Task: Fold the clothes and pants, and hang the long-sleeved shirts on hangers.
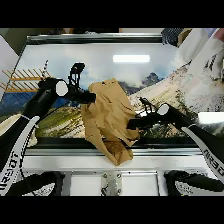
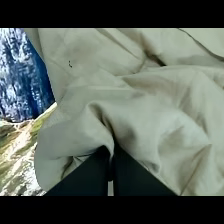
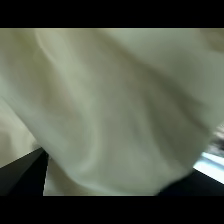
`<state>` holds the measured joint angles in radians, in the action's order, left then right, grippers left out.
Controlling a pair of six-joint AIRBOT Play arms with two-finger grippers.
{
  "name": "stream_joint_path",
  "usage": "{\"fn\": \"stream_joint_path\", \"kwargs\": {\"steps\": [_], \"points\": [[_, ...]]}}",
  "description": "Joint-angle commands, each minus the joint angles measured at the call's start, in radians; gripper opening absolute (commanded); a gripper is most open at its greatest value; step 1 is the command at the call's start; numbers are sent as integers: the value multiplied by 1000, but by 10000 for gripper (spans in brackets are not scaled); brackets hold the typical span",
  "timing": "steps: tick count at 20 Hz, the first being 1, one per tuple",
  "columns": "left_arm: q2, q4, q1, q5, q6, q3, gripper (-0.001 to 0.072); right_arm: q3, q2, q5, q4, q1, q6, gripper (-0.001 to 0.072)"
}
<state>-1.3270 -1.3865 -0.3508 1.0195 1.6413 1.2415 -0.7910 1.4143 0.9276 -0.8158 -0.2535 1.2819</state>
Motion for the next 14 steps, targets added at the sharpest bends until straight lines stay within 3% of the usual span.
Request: {"fn": "stream_joint_path", "kwargs": {"steps": [1,2,3,4,5,8,11,14], "points": [[-1,1,0,2,-3,0,13,0,74,-34,158,-34,-87,653],[-1,1,0,1,-3,0,14,-2,73,-42,159,-36,-87,518],[-1,1,0,1,-3,0,13,-8,73,-41,158,-35,-91,252],[-1,-1,1,2,-4,2,13,-15,71,-39,158,-33,-106,66],[0,-1,2,3,-20,15,13,-28,60,-32,156,-30,-121,22],[8,0,39,51,-65,213,13,-152,-27,45,122,20,-119,20],[48,2,76,60,-66,544,13,-435,-176,145,40,100,-70,19],[64,2,48,50,-118,887,13,-752,-283,100,-58,134,26,18]]}}
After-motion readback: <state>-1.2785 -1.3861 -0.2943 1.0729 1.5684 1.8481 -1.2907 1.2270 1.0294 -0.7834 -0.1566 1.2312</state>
